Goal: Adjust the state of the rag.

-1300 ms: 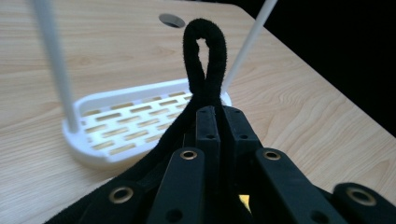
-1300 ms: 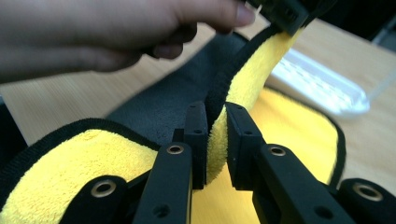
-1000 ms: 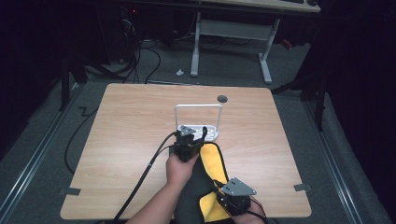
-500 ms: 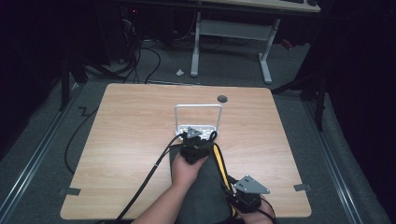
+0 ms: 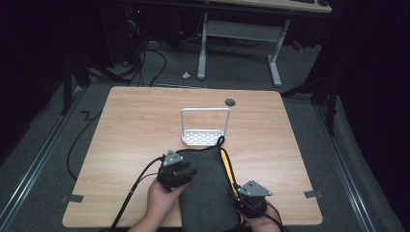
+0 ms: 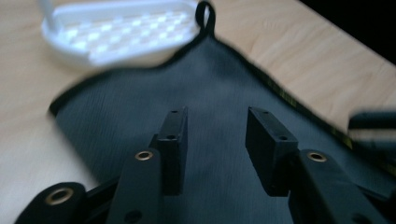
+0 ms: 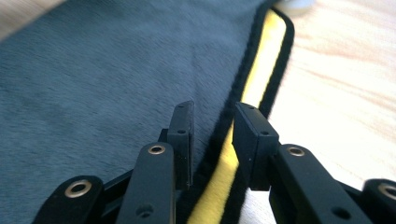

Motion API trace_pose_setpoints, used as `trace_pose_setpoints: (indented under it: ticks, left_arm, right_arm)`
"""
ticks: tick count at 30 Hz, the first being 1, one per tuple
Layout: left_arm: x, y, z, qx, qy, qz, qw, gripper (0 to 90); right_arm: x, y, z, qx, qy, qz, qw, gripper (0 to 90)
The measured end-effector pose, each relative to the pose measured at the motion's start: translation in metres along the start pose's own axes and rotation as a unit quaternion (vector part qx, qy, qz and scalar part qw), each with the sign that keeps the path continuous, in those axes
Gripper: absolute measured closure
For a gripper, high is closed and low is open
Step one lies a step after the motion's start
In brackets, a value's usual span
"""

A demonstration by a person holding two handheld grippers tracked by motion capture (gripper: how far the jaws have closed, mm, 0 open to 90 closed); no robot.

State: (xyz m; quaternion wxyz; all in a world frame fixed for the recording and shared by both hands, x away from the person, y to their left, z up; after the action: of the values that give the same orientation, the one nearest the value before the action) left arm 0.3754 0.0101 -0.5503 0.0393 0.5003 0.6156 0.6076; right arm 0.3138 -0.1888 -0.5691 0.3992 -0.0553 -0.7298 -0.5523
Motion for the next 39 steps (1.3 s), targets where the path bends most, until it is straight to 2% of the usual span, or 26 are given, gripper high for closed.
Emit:
trace_pose_setpoints:
  ticks: [3,4,5,6,7,9,16,19,21,22,23,25,27,30,32,33,34,36,37,39]
  left_arm:
    - [0.005,-0.019,-0.005,-0.015,0.002,0.020,0.9997,63.6]
    - [0.004,-0.023,-0.007,-0.026,0.007,0.027,0.9993,64.3]
    - [0.004,-0.023,-0.007,-0.026,0.007,0.027,0.9993,64.7]
    - [-0.001,-0.030,-0.011,-0.044,0.013,0.042,0.9981,64.7]
    - [-0.005,-0.032,-0.012,-0.053,0.018,0.047,0.9973,64.6]
    - [-0.011,-0.034,-0.011,-0.060,0.021,0.049,0.9968,64.6]
    - [-0.021,-0.023,0.005,-0.051,0.018,0.043,0.9976,65.1]
    - [-0.019,-0.023,0.004,-0.045,0.008,0.043,0.9980,63.0]
    - [-0.013,-0.024,0.004,-0.044,0.005,0.036,0.9984,61.2]
    - [-0.013,-0.024,0.004,-0.044,0.005,0.036,0.9984,60.3]
    - [-0.007,-0.025,0.004,-0.038,-0.002,0.025,0.9989,59.2]
    - [-0.001,-0.028,0.006,-0.037,-0.001,0.016,0.9992,58.8]
    - [0.005,-0.031,0.007,-0.035,-0.004,0.010,0.9993,58.1]
    - [0.011,-0.036,0.009,-0.042,-0.003,0.007,0.9991,56.6]
    - [0.014,-0.037,0.010,-0.039,-0.007,0.001,0.9992,55.8]
    - [0.014,-0.037,0.011,-0.038,-0.007,-0.001,0.9993,55.5]
    - [0.014,-0.037,0.011,-0.035,-0.008,-0.002,0.9993,55.3]
    - [0.013,-0.037,0.012,-0.035,-0.009,0.000,0.9994,54.9]
    - [0.011,-0.037,0.011,-0.032,-0.012,0.002,0.9994,54.6]
    - [0.008,-0.037,0.008,-0.033,-0.015,0.010,0.9993,54.0]
  right_arm:
    - [-0.004,-0.004,-0.005,-0.014,0.000,0.013,0.9998,69.6]
    - [-0.006,-0.006,-0.005,-0.016,0.002,0.017,0.9997,69.6]
    - [-0.007,-0.007,-0.005,-0.016,0.003,0.022,0.9996,69.8]
    - [-0.008,-0.007,-0.004,-0.016,0.003,0.023,0.9996,70.6]
    - [-0.008,-0.008,-0.003,-0.017,0.005,0.025,0.9995,71.8]
    - [-0.008,-0.008,0.000,-0.016,0.009,0.027,0.9995,74.4]
    - [0.000,-0.012,0.024,0.001,0.037,0.033,0.9988,75.7]
    - [0.001,-0.007,0.026,0.005,0.033,0.025,0.9991,72.6]
    - [-0.001,0.000,0.019,0.005,0.019,0.014,0.9997,68.3]
    - [-0.001,0.000,0.019,0.005,0.019,0.014,0.9997,68.3]
    - [-0.012,0.012,0.007,-0.004,0.004,0.012,0.9999,65.2]
    - [-0.022,0.023,-0.003,-0.009,-0.014,0.007,0.9998,64.0]
    - [-0.035,0.039,-0.017,-0.013,-0.042,-0.001,0.9990,61.3]
    - [-0.058,0.056,-0.035,-0.061,-0.048,-0.007,0.9970,59.6]
    - [-0.072,0.061,-0.044,-0.076,-0.061,0.000,0.9952,59.7]
    - [-0.078,0.061,-0.045,-0.086,-0.054,0.008,0.9948,60.2]
    - [-0.083,0.061,-0.044,-0.085,-0.048,0.016,0.9951,63.6]
    - [-0.086,0.060,-0.043,-0.058,-0.063,0.031,0.9958,79.6]
    - [-0.085,0.061,-0.043,-0.052,-0.068,0.033,0.9958,82.3]
    - [-0.075,0.066,-0.046,-0.056,-0.074,0.020,0.9955,83.5]
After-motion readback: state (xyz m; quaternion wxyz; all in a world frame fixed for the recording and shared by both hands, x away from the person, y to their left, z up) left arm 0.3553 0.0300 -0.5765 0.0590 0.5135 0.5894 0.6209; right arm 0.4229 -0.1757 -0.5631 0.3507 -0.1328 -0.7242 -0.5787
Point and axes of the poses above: each handheld gripper's, and its own axes: x roughly backward along the jaws, y roughly out of its top, z roughly to its left, the point moved 8 cm from there along -x, roughly forward along the jaws
